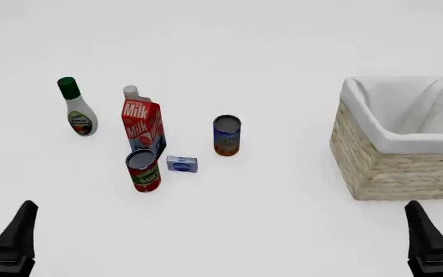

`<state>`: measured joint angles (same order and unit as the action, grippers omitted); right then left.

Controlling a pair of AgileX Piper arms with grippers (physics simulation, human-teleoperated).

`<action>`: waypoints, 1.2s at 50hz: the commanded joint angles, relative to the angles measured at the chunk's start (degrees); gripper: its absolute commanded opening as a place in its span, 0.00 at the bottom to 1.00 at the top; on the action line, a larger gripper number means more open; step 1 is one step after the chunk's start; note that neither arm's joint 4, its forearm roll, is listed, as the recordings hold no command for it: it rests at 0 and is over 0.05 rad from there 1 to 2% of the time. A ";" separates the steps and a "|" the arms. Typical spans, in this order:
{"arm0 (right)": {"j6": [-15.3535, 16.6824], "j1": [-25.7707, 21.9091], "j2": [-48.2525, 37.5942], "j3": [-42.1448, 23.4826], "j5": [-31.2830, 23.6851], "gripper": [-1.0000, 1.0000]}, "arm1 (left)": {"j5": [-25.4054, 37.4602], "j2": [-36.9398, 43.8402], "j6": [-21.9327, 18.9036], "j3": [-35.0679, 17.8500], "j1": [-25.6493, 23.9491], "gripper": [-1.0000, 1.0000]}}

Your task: Pick the salad dressing and place it in the basket.

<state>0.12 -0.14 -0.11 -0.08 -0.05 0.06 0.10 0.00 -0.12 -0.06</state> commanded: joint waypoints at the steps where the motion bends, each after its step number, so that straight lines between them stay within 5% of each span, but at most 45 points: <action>1: 0.39 -0.92 -0.05 -0.11 -0.47 1.00 | 0.71 0.02 -0.02 -0.63 -0.41 1.00; 12: 0.15 -1.84 -0.03 -0.02 -0.59 1.00 | 2.42 1.63 -1.26 -3.34 -0.13 1.00; 29: 0.25 -2.25 0.02 -0.68 -0.91 1.00 | -11.46 28.72 -0.73 -13.59 2.81 1.00; 37: 0.31 -2.47 0.02 -0.85 -1.30 1.00 | -11.89 43.64 -2.33 -22.82 5.05 1.00; 60: 0.17 -2.41 -0.02 -0.17 -1.23 1.00 | -0.23 65.66 -0.82 -51.27 6.52 1.00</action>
<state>0.35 -2.58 -0.11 -0.63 -1.33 -4.00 56.43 -1.38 -40.43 5.23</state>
